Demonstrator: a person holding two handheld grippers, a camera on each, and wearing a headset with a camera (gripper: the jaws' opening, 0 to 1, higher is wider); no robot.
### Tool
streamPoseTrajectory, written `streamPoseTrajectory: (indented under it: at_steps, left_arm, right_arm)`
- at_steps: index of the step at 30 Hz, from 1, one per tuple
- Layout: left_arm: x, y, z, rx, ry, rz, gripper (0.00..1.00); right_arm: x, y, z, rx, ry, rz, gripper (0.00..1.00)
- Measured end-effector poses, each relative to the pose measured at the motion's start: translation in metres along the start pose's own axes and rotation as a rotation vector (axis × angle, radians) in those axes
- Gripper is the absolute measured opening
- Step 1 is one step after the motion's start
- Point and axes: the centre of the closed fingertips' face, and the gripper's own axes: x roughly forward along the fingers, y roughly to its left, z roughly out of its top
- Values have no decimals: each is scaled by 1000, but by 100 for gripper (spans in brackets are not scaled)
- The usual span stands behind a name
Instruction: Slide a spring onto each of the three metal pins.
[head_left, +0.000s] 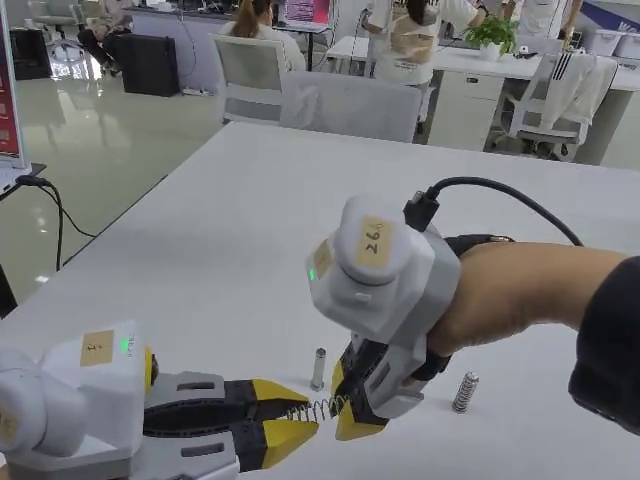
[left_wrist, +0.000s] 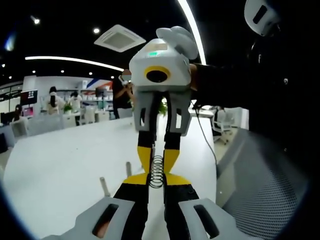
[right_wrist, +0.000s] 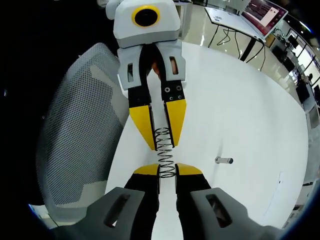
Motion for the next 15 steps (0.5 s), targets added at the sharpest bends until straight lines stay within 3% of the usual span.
streamPoseTrajectory:
  at_steps: [15]
  left_arm:
    - [0, 0, -2, 19, 19, 4, 3]
  right_arm:
    - [-18, 2, 14, 13, -29, -13, 8]
